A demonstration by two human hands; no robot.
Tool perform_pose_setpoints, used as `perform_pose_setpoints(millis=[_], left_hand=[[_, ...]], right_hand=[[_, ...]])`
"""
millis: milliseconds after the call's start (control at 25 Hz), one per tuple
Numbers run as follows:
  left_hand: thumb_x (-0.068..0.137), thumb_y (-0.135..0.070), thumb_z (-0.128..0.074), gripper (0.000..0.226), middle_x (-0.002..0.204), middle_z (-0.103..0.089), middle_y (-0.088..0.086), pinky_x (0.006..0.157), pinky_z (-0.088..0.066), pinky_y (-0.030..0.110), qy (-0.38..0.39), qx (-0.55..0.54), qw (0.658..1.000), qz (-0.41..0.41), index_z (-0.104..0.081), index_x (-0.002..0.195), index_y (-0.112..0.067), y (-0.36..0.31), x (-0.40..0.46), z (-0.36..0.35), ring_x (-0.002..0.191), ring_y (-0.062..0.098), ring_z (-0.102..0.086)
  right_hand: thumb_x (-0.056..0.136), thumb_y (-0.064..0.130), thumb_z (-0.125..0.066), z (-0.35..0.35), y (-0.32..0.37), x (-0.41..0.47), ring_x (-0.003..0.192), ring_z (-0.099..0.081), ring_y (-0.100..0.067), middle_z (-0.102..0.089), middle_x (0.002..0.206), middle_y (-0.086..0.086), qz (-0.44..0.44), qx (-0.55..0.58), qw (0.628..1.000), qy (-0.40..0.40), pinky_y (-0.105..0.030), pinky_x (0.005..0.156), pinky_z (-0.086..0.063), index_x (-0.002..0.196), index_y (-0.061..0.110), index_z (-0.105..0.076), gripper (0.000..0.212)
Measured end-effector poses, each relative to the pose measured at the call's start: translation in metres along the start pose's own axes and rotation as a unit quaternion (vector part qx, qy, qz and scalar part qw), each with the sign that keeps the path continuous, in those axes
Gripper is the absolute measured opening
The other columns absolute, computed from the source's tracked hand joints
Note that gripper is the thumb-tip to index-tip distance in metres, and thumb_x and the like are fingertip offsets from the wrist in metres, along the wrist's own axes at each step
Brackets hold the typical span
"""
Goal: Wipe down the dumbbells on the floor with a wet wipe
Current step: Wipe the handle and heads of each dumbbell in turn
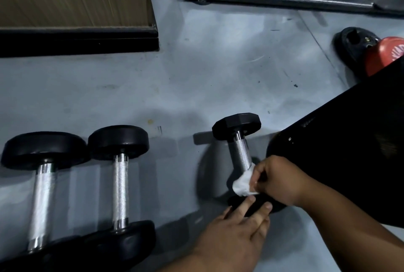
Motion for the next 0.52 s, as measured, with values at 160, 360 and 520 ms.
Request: perform_pose_setpoints(millis=[160, 360, 520], left_hand=[[0.094, -0.026, -0.035, 0.052, 0.16, -0.036, -0.014, 0.098, -0.054, 0.035, 0.009, 0.017, 1.0, -0.019, -0.059, 0.14, -0.03, -0.007, 0.008, 0.017, 0.145, 0.019, -0.04], [0.086, -0.03, -0.033, 0.052, 0.146, -0.053, -0.018, 0.072, -0.061, 0.027, 0.027, -0.013, 1.0, 0.002, -0.072, 0.12, -0.038, 0.0, 0.0, 0.003, 0.129, 0.012, -0.059], [0.09, -0.036, -0.031, 0.049, 0.142, -0.055, -0.023, 0.069, -0.06, 0.025, -0.006, -0.004, 1.0, -0.004, -0.071, 0.116, -0.044, 0.006, 0.0, 0.005, 0.124, 0.005, -0.061]], right_hand=[[0.082, 0.009, -0.078, 0.017, 0.009, 0.008, 0.06, -0.067, -0.004, -0.072, 0.064, 0.006, 0.02, 0.028, 0.995, -0.092, -0.021, 0.062, -0.053, 0.068, 0.02, -0.075, 0.018], [0.086, 0.019, -0.078, 0.047, 0.024, 0.041, 0.052, -0.059, 0.0, -0.068, 0.066, 0.008, 0.012, 0.059, 0.979, -0.193, -0.018, 0.059, -0.047, 0.076, 0.021, -0.074, 0.011], [0.079, 0.004, -0.08, 0.018, 0.007, 0.018, 0.059, -0.067, -0.001, -0.073, 0.063, 0.005, 0.004, 0.073, 0.995, -0.074, -0.019, 0.062, -0.051, 0.066, 0.015, -0.075, 0.018]])
Point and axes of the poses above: each hand's wrist, its own x-axis towards the middle knuckle, its own z-axis out of the back of the hand, y = z × x, the point moved 10 cm from there along x, towards the middle knuckle
